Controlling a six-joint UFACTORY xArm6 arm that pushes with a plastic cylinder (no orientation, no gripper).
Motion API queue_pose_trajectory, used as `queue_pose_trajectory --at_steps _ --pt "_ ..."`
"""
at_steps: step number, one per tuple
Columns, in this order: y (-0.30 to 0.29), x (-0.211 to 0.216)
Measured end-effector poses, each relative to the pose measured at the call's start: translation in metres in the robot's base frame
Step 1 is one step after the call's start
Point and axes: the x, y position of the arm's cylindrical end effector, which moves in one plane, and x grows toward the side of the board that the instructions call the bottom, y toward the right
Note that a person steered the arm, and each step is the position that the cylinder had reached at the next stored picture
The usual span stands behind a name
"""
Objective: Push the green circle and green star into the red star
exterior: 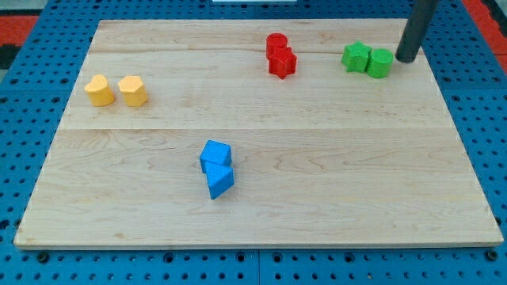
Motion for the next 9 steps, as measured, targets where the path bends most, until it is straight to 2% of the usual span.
queue_pose_trajectory --at_steps 3,7,9 --pt "0.019 0.023" --pt "-0.047 -0.038" --pt "-0.101 -0.064"
